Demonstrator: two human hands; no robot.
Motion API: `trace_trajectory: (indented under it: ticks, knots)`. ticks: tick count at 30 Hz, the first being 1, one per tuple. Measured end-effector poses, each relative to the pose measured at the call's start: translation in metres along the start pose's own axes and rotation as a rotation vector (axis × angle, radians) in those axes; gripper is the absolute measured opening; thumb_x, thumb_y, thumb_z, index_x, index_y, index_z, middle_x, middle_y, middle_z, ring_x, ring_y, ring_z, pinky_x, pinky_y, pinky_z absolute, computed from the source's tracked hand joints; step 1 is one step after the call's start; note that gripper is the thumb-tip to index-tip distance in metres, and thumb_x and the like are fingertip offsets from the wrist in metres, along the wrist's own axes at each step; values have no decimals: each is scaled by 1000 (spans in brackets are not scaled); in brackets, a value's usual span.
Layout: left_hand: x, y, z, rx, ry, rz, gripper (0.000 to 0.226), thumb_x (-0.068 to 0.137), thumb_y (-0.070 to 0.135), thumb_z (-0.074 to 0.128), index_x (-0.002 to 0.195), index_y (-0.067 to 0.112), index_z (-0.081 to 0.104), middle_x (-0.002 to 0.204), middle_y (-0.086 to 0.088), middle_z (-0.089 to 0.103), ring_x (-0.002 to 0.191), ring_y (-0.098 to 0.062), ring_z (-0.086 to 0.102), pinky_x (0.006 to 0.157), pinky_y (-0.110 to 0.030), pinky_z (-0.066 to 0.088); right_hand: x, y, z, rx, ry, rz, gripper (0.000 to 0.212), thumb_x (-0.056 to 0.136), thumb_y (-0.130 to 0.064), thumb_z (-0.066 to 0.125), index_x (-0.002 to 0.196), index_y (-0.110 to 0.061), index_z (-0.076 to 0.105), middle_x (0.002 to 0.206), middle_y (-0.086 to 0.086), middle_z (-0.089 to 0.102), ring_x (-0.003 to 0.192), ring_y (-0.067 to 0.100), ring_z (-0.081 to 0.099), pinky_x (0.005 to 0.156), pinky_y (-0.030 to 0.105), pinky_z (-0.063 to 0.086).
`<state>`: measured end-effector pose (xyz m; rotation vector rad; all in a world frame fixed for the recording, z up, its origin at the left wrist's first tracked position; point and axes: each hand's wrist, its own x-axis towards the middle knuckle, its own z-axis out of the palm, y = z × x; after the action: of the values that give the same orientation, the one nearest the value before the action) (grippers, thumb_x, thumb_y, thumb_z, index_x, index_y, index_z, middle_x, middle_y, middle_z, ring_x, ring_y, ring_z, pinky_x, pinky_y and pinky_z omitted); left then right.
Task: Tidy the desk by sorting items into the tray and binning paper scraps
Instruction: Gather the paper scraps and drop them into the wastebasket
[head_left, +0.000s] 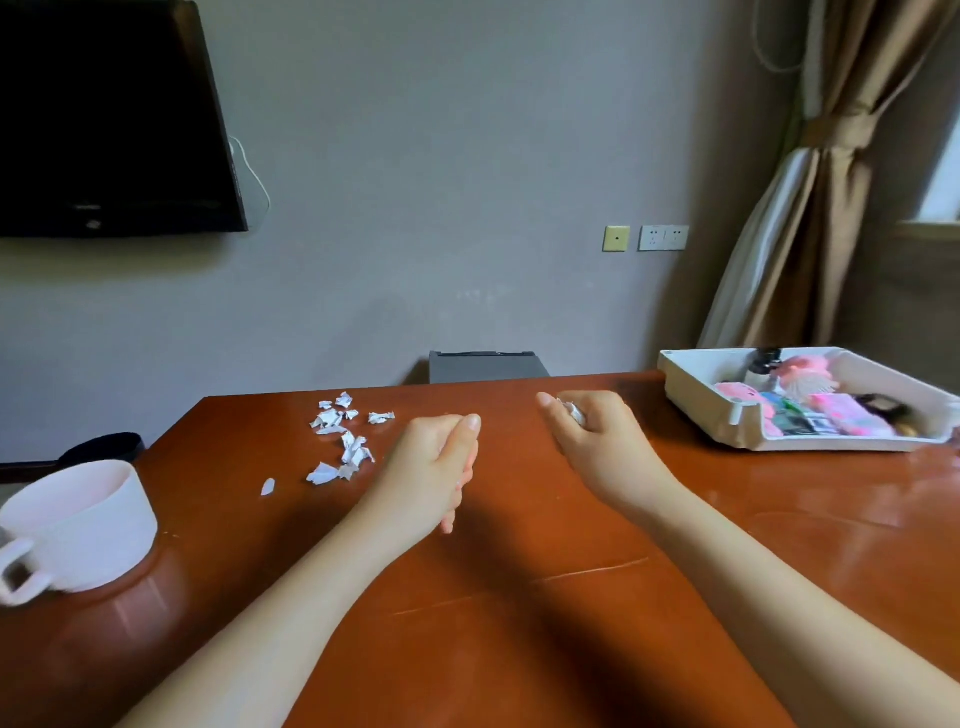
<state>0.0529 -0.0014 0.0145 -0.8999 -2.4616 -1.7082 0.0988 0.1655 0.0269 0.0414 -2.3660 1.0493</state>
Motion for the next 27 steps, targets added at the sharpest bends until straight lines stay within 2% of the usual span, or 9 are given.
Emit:
trace_trajectory:
  ticks: [4,6,11,14,16,20,23,27]
  knots:
    - [-17,46,35,-124,-104,5,45,95,39,42,58,15,35,50,2,28,38,-9,22,38,-17,20,-39,-11,-55,-30,25,-18,57,95,-38,43,68,12,41,59,10,34,55,19,30,54,31,27]
    - [-29,68,57,-150,-178,33,45,95,40,40,59,15,34,51,2,27,40,-9,20,38,-16,17,-64,-13,-83,-45,33,-9,56,95,-38,44,67,11,42,59,9,34,54,17,29,53,30,27]
    - [-64,112,130,-230,-372,91,43,95,40,40,60,14,35,49,5,29,40,-9,23,37,-16,19,-138,-4,-155,-88,110,78,53,95,-34,46,63,8,37,57,7,29,48,8,24,45,21,22]
    - [-84,133,182,-248,-492,112,44,95,41,40,58,16,36,48,6,31,39,-7,25,36,-16,21,-182,11,-195,-129,147,153,54,94,-35,46,65,10,40,56,6,31,51,14,26,49,31,25]
    - [-99,145,217,-258,-562,141,44,97,38,39,59,15,37,48,5,31,37,-7,25,35,-16,22,-212,20,-219,-139,177,197,55,93,-38,45,61,6,37,55,5,29,51,14,24,48,32,24]
    - [-132,161,284,-321,-693,209,46,99,28,39,55,14,35,42,8,28,32,-5,23,33,-11,21,-273,42,-256,-76,270,348,47,91,-42,41,57,-11,34,50,-2,24,44,10,19,42,19,20]
    - [-156,160,328,-315,-800,237,53,99,30,39,47,24,36,37,11,29,34,-4,24,38,-18,21,-317,64,-273,-1,354,489,46,95,-35,42,55,-11,34,46,-5,26,39,6,19,39,15,20]
    - [-187,146,379,-262,-917,247,49,99,33,40,51,23,31,46,11,28,42,-7,23,48,-30,20,-371,99,-275,79,451,661,48,97,-29,42,52,-16,31,43,-10,26,36,3,19,38,12,20]
